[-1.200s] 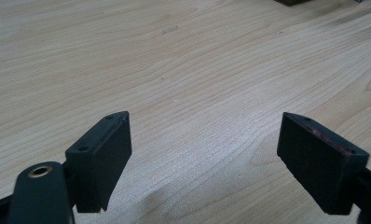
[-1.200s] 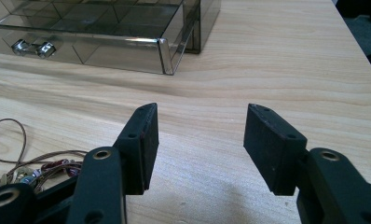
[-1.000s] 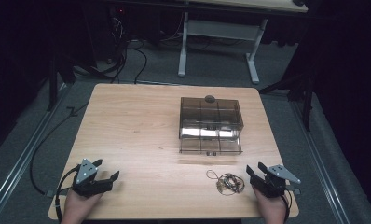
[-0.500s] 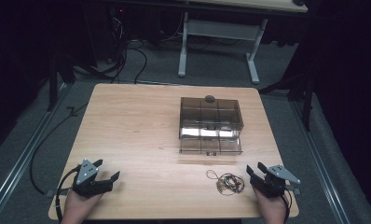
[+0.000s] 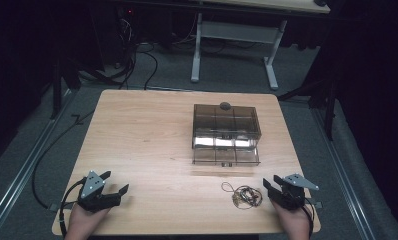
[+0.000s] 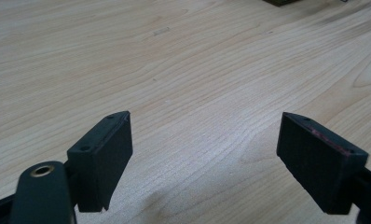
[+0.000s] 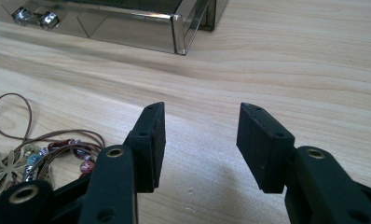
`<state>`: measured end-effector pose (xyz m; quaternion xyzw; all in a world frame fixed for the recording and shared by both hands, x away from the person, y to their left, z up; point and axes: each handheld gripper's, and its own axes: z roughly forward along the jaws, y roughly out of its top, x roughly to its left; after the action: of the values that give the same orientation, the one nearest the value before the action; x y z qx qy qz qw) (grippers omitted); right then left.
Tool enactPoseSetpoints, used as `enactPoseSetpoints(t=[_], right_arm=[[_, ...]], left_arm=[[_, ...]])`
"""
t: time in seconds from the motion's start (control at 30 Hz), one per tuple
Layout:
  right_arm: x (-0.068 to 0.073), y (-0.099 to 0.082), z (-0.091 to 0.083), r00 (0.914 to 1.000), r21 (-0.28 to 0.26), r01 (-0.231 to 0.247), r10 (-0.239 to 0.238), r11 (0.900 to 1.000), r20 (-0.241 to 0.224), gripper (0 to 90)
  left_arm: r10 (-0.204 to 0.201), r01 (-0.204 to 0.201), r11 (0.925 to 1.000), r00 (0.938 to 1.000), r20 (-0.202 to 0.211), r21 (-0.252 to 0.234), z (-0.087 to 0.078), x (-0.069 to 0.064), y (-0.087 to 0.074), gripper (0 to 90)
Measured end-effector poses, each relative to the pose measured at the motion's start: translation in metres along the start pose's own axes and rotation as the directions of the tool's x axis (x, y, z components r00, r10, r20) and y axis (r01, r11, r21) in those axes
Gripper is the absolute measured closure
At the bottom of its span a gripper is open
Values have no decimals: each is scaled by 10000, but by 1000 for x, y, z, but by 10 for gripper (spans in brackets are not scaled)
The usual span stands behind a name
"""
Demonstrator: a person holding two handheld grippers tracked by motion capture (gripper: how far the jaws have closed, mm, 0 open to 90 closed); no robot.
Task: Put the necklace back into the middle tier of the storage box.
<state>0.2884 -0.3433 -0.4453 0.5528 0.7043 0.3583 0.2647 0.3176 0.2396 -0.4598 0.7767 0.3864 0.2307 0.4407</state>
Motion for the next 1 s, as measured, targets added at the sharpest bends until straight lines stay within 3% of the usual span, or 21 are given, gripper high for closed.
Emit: enactPoseSetpoints(t=[0.23,0.47,0.67,1.0], right_arm=[[-2,8,0,9997,911,53,-29,9958,-257,513],[-4,17,-1,9986,2157,312,-211,9760,-490,520],[-2,23,-1,9970,3041,562,-371,9510,-679,522],[4,35,-1,9918,4405,1199,-881,8897,-921,512]], left_arm=[[6,-7,10000,10000,60,60,0,0,0,189],[6,-7,10000,10000,48,59,0,-1,0,190],[36,-37,10000,10000,70,68,0,-1,0,190],[83,-85,9999,9998,161,118,0,-1,0,190]])
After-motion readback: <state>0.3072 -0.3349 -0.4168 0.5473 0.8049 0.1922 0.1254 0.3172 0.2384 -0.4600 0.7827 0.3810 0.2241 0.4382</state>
